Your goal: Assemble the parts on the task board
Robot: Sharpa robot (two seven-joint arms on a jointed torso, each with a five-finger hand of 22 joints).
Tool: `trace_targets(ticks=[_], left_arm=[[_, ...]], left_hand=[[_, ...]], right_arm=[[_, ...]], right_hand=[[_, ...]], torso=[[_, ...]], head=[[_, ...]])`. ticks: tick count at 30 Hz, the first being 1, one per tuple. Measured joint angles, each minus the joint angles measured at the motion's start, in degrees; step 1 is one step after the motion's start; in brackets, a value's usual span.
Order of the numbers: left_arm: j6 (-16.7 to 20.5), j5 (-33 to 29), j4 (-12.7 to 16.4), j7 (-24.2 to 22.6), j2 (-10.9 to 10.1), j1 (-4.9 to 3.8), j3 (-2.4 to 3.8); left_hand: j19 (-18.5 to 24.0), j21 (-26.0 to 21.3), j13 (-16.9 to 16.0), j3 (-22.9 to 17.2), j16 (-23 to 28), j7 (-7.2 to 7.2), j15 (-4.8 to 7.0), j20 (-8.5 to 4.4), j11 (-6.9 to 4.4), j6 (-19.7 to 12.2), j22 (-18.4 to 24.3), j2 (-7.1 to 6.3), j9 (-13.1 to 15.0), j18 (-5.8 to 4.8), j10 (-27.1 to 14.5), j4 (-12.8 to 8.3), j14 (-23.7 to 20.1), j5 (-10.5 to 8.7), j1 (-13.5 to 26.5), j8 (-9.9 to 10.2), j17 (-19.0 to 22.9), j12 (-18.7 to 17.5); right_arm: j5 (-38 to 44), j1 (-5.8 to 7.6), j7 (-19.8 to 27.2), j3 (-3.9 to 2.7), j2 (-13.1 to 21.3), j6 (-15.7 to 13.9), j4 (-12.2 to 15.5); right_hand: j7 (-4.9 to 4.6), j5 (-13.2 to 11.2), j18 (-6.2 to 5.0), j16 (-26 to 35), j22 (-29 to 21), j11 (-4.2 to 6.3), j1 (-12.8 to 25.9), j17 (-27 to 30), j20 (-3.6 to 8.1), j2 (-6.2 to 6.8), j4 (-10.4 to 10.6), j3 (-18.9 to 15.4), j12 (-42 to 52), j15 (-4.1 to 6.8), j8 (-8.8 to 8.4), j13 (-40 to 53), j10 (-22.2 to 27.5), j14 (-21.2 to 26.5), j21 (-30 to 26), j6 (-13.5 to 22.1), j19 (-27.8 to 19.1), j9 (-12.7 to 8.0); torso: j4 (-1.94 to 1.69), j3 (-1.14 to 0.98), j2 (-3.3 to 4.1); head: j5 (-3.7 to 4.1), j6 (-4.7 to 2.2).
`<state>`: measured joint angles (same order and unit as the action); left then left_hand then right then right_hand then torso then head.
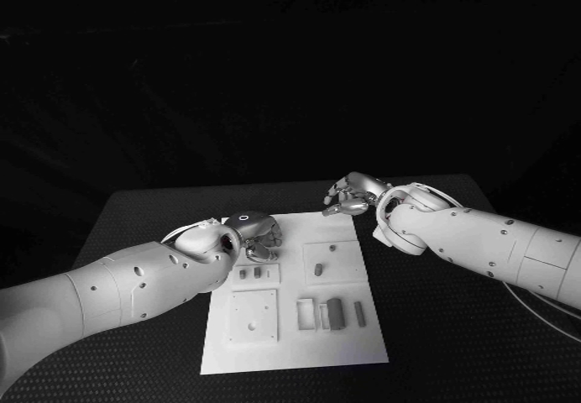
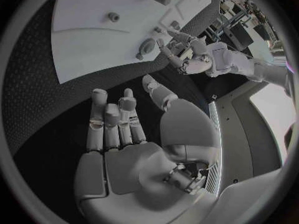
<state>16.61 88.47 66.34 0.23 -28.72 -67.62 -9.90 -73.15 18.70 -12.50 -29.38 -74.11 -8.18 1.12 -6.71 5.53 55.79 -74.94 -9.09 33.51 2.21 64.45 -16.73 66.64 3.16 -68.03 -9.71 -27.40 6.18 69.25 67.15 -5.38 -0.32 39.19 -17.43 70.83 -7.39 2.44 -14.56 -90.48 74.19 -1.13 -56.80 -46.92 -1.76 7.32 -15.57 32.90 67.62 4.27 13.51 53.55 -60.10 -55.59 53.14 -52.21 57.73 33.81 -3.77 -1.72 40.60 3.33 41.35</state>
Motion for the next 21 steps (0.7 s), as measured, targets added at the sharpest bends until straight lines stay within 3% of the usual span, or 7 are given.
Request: trace_targets(ticks=[7,14,17,21], left_arm=[[-0.14,0.44,-0.99,-0.03,0.61,0.17,0.01],[-0.23,0.79,-1.94,-0.08,1.21,0.58,0.01],[-0.32,0.93,-2.17,-0.1,1.31,0.7,0.0],[-0.49,1.04,-2.33,-0.12,1.48,0.8,-0.01]], left_hand=[[-0.07,0.0,0.06,0.0,-0.18,0.0,0.0,0.07,0.07,0.0,0.01,0.18,-0.13,0.05,0.46,0.0,0.0,0.0,-0.17,0.0,-0.09,0.0],[-0.29,0.44,0.12,-0.45,-0.68,0.0,-0.01,-0.14,-0.2,0.0,0.01,0.54,-0.29,0.06,1.27,0.1,0.01,0.21,-0.54,-0.23,-0.2,0.0],[-0.41,0.63,0.12,-0.49,-0.85,0.0,0.03,-0.23,-0.24,0.4,0.01,0.76,-0.37,0.06,1.4,0.15,0.22,0.21,-0.76,-0.23,-0.26,0.0],[-0.49,0.66,0.12,-0.48,-0.85,0.0,0.12,-0.15,-0.33,0.41,0.02,0.76,-0.43,0.06,1.69,0.16,0.32,0.21,-0.76,-0.23,-0.26,0.0]], right_arm=[[-0.09,0.0,0.1,0.0,0.01,-0.13,0.03],[-0.5,0.01,0.45,0.0,0.02,-0.45,0.07],[-0.76,0.01,0.66,-0.01,0.03,-0.61,0.07],[-1.3,0.01,1.08,-0.01,0.04,-1.06,0.06]], right_hand=[[0.0,0.0,0.03,0.0,0.0,0.0,0.0,0.02,0.09,0.0,0.0,0.0,0.0,0.0,0.0,-0.01,0.0,0.01,0.0,0.01,-0.09,0.0],[-0.37,0.0,0.05,1.01,-0.43,-0.71,0.0,0.89,-0.61,0.0,-0.16,0.16,-0.67,-0.28,-0.33,-0.94,0.94,0.61,-1.12,0.57,-1.85,-0.1],[-0.43,0.0,0.05,1.68,-0.61,-0.86,0.0,1.39,-1.13,0.0,-0.32,0.32,-1.42,-0.3,-0.55,-1.54,1.43,0.97,-1.59,0.83,-2.38,-0.1],[-1.31,0.0,-0.01,6.12,-2.0,-1.43,0.31,3.88,-2.14,-0.31,-0.24,1.23,-5.88,-1.04,-1.09,-4.74,4.11,3.8,-4.85,2.08,-6.33,-0.2]], torso=[[0.01,-0.02,-0.07],[0.01,-0.02,-0.09],[0.01,-0.02,-0.09],[0.01,-0.02,-0.1]], head=[[0.08,0.15],[0.17,0.18],[0.2,0.19],[0.24,0.3]])
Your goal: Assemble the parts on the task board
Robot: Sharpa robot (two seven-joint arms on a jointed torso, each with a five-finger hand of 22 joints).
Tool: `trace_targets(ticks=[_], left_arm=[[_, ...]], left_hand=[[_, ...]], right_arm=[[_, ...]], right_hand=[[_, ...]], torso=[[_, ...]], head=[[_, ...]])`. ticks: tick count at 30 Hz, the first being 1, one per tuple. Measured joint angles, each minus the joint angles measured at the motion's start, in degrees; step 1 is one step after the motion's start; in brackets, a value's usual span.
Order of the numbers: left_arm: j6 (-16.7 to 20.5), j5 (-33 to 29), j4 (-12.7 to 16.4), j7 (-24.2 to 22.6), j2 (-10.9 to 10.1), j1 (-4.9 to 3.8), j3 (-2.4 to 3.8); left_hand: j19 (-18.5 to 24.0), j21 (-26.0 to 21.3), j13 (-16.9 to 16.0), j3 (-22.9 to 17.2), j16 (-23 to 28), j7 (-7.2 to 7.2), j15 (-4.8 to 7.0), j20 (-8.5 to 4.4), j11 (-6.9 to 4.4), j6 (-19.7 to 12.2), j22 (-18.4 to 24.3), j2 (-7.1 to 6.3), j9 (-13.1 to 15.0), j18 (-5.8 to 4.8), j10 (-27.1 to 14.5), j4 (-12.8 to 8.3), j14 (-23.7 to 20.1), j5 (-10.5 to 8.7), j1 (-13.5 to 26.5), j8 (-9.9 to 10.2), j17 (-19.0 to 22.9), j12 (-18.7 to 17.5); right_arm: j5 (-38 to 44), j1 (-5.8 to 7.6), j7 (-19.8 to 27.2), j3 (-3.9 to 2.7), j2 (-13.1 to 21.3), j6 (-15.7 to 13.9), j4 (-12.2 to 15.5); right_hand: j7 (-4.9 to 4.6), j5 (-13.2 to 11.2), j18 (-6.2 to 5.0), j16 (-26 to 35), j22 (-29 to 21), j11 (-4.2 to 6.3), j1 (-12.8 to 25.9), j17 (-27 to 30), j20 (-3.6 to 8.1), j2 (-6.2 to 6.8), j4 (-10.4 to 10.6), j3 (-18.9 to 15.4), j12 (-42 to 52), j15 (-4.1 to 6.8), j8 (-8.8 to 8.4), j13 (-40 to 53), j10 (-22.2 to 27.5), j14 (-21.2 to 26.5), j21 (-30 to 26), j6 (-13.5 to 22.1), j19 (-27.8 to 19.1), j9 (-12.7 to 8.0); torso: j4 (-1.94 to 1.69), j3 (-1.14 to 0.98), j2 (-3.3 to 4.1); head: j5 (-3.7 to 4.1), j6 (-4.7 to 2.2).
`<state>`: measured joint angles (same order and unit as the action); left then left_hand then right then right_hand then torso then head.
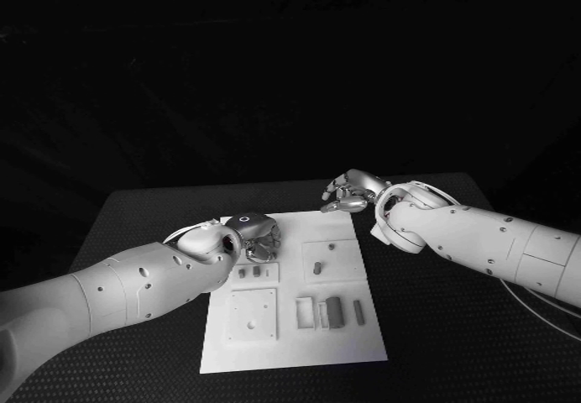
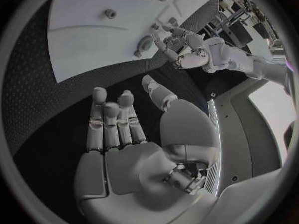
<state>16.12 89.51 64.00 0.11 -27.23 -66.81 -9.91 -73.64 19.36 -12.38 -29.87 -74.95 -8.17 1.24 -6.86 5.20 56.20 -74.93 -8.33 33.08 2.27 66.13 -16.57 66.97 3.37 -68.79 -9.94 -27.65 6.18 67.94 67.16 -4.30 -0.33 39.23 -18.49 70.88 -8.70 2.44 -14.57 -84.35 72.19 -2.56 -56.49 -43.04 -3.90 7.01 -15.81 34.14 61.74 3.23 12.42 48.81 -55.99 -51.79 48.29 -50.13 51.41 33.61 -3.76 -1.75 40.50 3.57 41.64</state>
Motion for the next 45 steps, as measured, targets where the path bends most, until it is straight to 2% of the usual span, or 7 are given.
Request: trace_targets(ticks=[2,5,10,13,14,24,45], left_arm=[[-0.11,0.04,-0.07,-0.01,0.1,0.06,0.0],[-0.24,0.07,-0.11,-0.02,0.17,0.17,0.0],[-0.22,0.12,-0.17,-0.14,0.25,0.42,-0.02],[0.0,0.15,-0.19,-0.27,0.24,0.56,-0.04],[0.08,0.15,-0.23,-0.31,0.23,0.58,-0.04],[0.25,0.19,-0.95,-0.37,1.14,1.18,-0.01],[-0.35,0.38,-2.77,-0.22,2.16,1.25,0.0]], left_hand=[[0.0,0.0,0.0,0.0,0.0,0.0,-0.01,0.0,-0.03,0.01,0.0,0.0,0.0,0.0,0.37,0.0,0.01,0.0,0.0,-0.26,-0.04,0.0],[0.0,0.0,0.0,0.0,-0.19,-0.19,-0.01,0.0,-0.11,0.21,0.0,0.0,-0.07,0.01,0.54,0.0,0.01,0.0,0.0,-0.26,-0.06,0.0],[-0.2,0.22,0.0,-0.27,-0.29,0.0,0.1,-0.19,-0.21,0.42,0.01,0.23,-0.24,0.0,0.9,-0.03,0.3,0.12,-0.23,-0.26,-0.12,0.0],[-0.52,0.63,0.0,-0.54,-0.83,0.01,0.3,-0.49,-0.48,0.43,0.01,0.23,-0.48,-0.03,1.37,-0.12,0.52,1.92,-0.23,-0.26,-0.23,0.0],[-0.52,0.66,-0.01,-0.65,-0.84,0.01,0.3,-0.49,-0.4,0.43,0.01,0.4,-0.48,-0.04,1.44,-0.01,0.52,2.12,-0.4,-0.26,-0.23,0.0],[-0.61,0.66,-0.01,-0.65,-0.88,0.1,0.2,-0.41,-0.39,0.52,0.02,0.57,-0.61,-0.03,1.45,-0.01,0.61,2.13,-0.57,-0.49,-0.22,-0.26],[-0.61,0.66,0.04,-0.8,-0.87,0.11,0.18,-0.39,-0.31,0.52,-0.02,0.9,-0.78,-0.02,1.53,-0.16,0.63,2.34,-0.46,-0.49,-0.21,-0.48]], right_arm=[[-0.33,0.0,0.15,0.0,-0.01,-0.31,-0.06],[-0.93,0.0,0.35,0.0,-0.05,-0.63,-0.17],[-2.82,0.01,0.88,0.0,-0.15,-0.88,-0.47],[-3.79,0.01,1.17,0.0,-0.26,-0.87,-0.54],[-4.15,0.01,1.28,0.0,-0.3,-0.87,-0.58],[-5.88,0.01,1.87,0.0,-0.52,-0.84,-0.78],[-6.93,0.01,2.38,0.0,-0.84,-0.81,-1.03]], right_hand=[[-0.47,0.01,0.03,4.56,-1.55,-0.67,0.67,2.35,-1.04,0.16,-0.13,0.64,-4.54,-0.78,-0.25,-3.09,2.23,2.65,-3.35,0.74,-3.55,-0.03],[-1.4,0.29,2.13,12.97,-4.34,-1.59,1.43,6.87,-2.8,0.23,-0.26,1.66,-12.55,-3.03,-0.41,-9.04,4.99,6.2,-8.75,1.73,-8.83,0.0],[-3.21,0.28,4.85,29.35,-9.09,-4.45,1.43,15.35,-5.67,0.23,-0.39,2.57,-25.72,-9.6,-1.01,-19.39,8.31,12.6,-18.46,3.68,-19.97,0.19],[-2.97,0.28,5.75,36.69,-10.48,-5.68,1.34,19.03,-6.69,0.13,-0.4,2.52,-30.56,-12.33,-1.01,-23.95,7.11,13.37,-21.62,4.34,-23.55,0.19],[-2.98,0.28,5.74,38.48,-10.67,-5.65,1.08,19.91,-6.92,-0.13,-0.41,2.18,-31.69,-12.65,-1.01,-25.16,6.39,13.09,-22.18,4.45,-24.11,0.19],[-2.88,0.28,5.74,46.37,-10.99,-5.93,0.52,23.05,-7.47,-0.68,-0.23,0.81,-36.73,-13.22,-0.74,-31.15,3.65,10.88,-24.23,4.95,-25.23,-0.13],[-2.85,0.27,5.73,48.53,-10.99,-6.13,0.52,23.28,-7.67,-0.68,-0.22,0.49,-38.08,-13.57,-0.74,-33.28,3.04,10.43,-25.1,5.34,-25.42,-0.41]], torso=[[-0.01,0.0,-0.01],[-0.01,0.0,-0.04],[-0.03,0.02,-0.05],[-0.04,0.02,-0.05],[-0.05,0.02,-0.05],[-0.07,0.0,-0.04],[-0.05,0.0,-0.03]], head=[[0.01,0.03],[0.01,0.04],[0.02,0.05],[0.04,0.05],[0.05,0.05],[-0.04,0.1],[-0.21,0.29]])
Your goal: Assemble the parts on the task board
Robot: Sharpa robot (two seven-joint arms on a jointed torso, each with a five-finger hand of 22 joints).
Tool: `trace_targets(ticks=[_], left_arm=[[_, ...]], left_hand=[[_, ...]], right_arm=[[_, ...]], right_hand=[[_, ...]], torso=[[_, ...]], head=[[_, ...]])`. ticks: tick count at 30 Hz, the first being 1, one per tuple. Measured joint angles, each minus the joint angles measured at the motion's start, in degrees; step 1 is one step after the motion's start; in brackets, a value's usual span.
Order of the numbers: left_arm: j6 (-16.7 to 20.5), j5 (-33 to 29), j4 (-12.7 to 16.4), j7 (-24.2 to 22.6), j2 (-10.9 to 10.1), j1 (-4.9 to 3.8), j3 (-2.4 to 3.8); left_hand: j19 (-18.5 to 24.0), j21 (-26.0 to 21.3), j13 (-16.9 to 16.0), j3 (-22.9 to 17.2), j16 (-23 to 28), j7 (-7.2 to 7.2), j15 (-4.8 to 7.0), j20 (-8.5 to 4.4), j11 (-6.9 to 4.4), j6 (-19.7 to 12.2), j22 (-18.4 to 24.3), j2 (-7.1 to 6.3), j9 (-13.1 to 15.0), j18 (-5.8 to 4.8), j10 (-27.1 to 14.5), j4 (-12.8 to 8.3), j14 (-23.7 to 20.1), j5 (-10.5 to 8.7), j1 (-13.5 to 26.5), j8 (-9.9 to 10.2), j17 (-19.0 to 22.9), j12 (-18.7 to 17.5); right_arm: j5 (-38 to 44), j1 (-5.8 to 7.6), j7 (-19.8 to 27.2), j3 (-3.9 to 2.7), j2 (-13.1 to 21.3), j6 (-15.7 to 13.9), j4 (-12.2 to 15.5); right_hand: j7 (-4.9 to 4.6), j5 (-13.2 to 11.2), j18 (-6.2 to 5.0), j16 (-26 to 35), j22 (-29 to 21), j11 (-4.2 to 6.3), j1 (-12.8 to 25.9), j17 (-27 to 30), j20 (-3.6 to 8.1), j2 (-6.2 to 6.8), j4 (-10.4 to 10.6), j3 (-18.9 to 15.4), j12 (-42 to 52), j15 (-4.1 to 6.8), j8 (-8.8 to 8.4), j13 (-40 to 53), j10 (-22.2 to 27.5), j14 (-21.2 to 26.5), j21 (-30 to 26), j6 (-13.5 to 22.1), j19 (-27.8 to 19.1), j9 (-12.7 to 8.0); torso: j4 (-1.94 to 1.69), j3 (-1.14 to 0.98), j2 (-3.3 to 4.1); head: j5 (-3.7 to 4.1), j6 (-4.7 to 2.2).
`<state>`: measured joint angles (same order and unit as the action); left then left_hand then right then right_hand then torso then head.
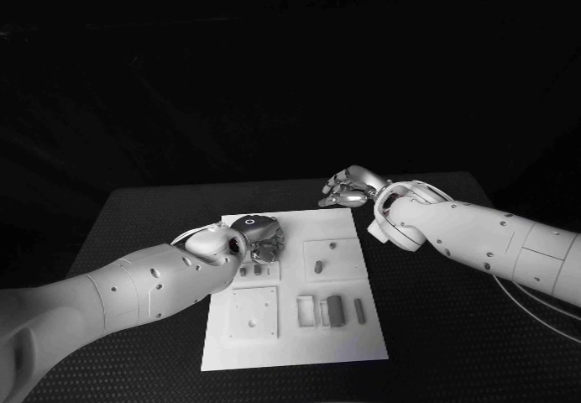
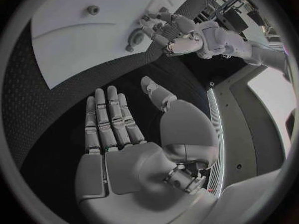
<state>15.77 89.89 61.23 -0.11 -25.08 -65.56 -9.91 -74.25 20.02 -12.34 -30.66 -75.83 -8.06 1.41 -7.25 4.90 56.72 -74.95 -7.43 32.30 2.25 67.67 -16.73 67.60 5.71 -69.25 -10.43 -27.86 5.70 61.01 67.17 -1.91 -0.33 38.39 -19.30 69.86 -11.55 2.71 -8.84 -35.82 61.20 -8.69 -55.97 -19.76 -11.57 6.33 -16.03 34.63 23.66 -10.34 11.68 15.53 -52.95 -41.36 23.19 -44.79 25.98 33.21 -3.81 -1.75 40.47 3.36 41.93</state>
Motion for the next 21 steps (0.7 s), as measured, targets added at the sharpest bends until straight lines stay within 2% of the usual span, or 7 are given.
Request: trace_targets(ticks=[16,21], left_arm=[[-0.41,0.63,-0.45,0.14,-0.28,-0.07,0.02],[-0.42,0.77,-0.74,0.3,-0.34,-0.12,0.05]], left_hand=[[-0.23,0.45,0.2,0.0,-0.29,-0.1,0.11,-0.2,-0.01,0.29,0.01,0.28,-0.36,-0.01,0.0,0.0,0.29,0.0,0.28,0.0,-0.08,-0.85],[-0.31,0.45,0.26,0.38,-0.5,-0.39,0.11,-0.11,0.3,0.01,0.02,-0.11,-0.51,0.0,-0.32,0.06,0.3,0.0,0.66,0.0,-0.08,-1.13]], right_arm=[[-0.16,0.0,0.16,0.0,0.07,0.01,0.0],[-0.2,0.0,0.2,0.0,0.09,0.01,0.0]], right_hand=[[0.0,-0.01,0.0,0.45,0.01,0.0,0.0,0.0,0.0,0.0,0.16,-0.16,-0.17,0.0,0.19,-0.35,0.0,0.0,-0.22,0.0,0.01,-0.05],[0.0,-0.01,0.0,0.49,0.01,0.0,0.0,0.0,0.0,0.0,0.16,-0.16,-0.2,0.0,0.19,-0.49,0.0,0.0,-0.22,0.0,0.01,-0.11]], torso=[[0.02,0.02,-0.03],[-0.01,0.03,-0.04]], head=[[0.09,0.16],[0.09,0.17]])
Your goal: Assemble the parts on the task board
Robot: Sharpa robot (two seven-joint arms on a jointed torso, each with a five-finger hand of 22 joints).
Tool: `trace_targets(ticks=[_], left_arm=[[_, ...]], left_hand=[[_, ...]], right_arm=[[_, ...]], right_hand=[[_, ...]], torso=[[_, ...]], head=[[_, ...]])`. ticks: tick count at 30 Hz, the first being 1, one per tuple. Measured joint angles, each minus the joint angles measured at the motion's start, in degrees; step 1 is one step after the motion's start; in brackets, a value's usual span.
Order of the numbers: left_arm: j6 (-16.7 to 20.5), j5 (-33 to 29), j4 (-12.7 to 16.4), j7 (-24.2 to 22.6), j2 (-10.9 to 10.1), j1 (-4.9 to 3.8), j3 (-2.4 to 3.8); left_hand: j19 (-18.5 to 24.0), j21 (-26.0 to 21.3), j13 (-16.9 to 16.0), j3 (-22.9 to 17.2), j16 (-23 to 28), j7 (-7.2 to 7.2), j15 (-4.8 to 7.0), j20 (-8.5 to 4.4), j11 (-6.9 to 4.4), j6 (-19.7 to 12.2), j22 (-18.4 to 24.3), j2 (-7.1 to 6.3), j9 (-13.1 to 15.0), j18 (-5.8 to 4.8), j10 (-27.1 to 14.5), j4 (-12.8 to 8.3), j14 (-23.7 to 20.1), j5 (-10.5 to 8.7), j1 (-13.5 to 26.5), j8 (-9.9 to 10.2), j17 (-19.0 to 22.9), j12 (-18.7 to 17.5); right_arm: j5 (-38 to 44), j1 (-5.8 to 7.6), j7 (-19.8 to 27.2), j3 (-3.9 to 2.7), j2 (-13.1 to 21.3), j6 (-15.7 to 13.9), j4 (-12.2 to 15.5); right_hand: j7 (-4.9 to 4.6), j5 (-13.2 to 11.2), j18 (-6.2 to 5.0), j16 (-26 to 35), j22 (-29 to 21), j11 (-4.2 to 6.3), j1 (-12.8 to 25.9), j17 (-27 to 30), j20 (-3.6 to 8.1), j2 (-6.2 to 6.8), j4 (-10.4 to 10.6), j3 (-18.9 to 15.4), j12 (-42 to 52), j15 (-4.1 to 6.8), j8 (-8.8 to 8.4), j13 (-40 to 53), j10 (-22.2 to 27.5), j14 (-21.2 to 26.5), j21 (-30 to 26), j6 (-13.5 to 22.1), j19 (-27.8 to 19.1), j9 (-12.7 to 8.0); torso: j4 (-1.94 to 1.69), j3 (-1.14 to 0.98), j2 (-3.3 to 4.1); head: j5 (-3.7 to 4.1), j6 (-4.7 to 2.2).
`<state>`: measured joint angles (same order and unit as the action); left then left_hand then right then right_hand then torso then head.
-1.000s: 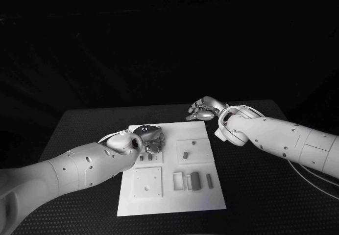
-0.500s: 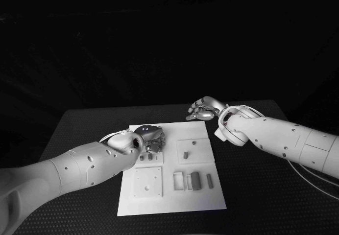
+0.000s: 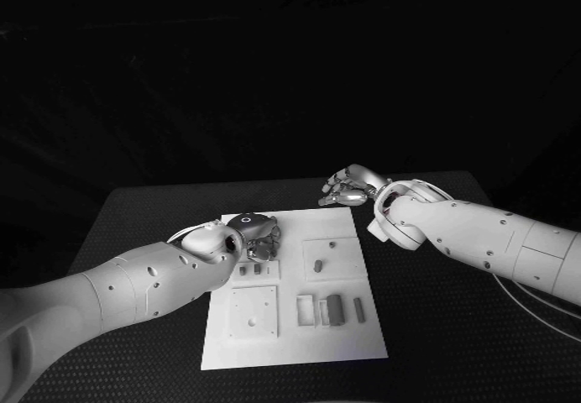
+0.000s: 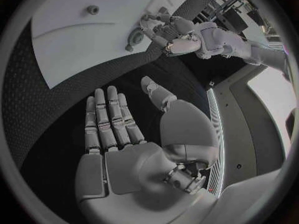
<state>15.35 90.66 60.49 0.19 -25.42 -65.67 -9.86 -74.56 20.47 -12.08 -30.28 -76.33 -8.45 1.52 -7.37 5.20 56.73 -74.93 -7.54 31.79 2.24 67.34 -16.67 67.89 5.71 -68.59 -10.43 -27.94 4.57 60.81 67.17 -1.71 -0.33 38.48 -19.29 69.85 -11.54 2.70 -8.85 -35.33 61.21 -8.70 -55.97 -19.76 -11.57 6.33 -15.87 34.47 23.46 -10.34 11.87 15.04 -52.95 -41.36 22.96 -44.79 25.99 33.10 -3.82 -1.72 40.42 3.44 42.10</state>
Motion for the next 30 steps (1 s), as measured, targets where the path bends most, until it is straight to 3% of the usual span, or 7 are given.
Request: trace_targets(ticks=[4,9,20,30], left_arm=[[0.0,0.12,-0.16,0.07,0.07,-0.02,0.0],[-0.02,0.23,-0.22,0.13,0.14,-0.01,0.04],[-0.1,0.32,-0.29,0.2,0.23,-0.03,0.09],[0.12,0.21,-0.37,0.01,0.37,-0.06,-0.29]], left_hand=[[0.0,0.0,0.01,0.0,0.0,-0.03,0.0,0.0,0.0,-0.03,0.0,0.0,0.0,0.0,-0.01,0.0,0.0,0.0,0.0,0.0,0.0,0.0],[0.0,0.36,-0.31,0.0,-0.03,-0.03,-0.02,0.01,-0.63,-0.03,0.0,0.0,-0.12,0.0,0.68,0.0,0.02,0.0,0.0,-0.28,-0.05,0.01],[-0.01,0.44,-0.47,0.35,-0.22,-0.02,-0.1,0.02,-0.49,-0.02,0.01,0.0,-0.3,0.01,0.96,0.03,0.09,-0.57,0.0,-0.28,-0.05,0.07],[-0.01,0.44,-0.55,0.59,-0.22,-0.01,-0.11,0.03,-0.46,-0.02,0.02,0.19,-0.35,0.0,0.99,0.11,0.11,-0.57,0.18,-0.28,-0.04,0.1]], right_arm=[[-0.04,0.0,0.05,0.0,-0.04,0.0,-0.01],[-0.1,0.0,0.11,0.0,-0.02,0.0,0.0],[-0.16,0.0,0.19,0.0,0.01,0.0,0.01],[-0.18,0.0,0.23,0.0,0.0,0.03,-0.03]], right_hand=[[0.0,0.0,0.61,0.18,0.0,0.0,0.0,0.0,-0.21,0.0,0.0,0.0,0.0,0.0,0.0,-0.09,0.0,0.0,0.0,0.0,-0.21,0.0],[0.0,-0.03,0.61,0.18,0.06,-0.16,0.0,0.0,-0.21,0.0,0.0,0.0,0.0,0.0,0.0,-0.16,-0.16,0.0,0.0,0.0,-0.21,0.0],[0.0,-0.04,0.59,0.39,0.06,0.0,0.0,0.0,-0.21,0.0,-0.16,-0.16,-0.22,0.01,-0.01,-0.35,-0.41,0.01,-0.23,0.0,-0.21,-0.05],[0.0,-0.04,0.57,0.62,0.11,0.0,-0.24,0.0,-0.21,0.24,-0.16,-0.16,-0.22,0.01,-0.01,-0.44,-0.41,0.01,-0.23,0.0,-0.21,-0.05]], torso=[[-0.01,0.01,0.0],[0.0,0.01,0.03],[0.02,-0.03,0.08],[0.02,0.01,0.03]], head=[[0.0,0.0],[0.03,0.01],[0.15,0.29],[0.25,0.43]])
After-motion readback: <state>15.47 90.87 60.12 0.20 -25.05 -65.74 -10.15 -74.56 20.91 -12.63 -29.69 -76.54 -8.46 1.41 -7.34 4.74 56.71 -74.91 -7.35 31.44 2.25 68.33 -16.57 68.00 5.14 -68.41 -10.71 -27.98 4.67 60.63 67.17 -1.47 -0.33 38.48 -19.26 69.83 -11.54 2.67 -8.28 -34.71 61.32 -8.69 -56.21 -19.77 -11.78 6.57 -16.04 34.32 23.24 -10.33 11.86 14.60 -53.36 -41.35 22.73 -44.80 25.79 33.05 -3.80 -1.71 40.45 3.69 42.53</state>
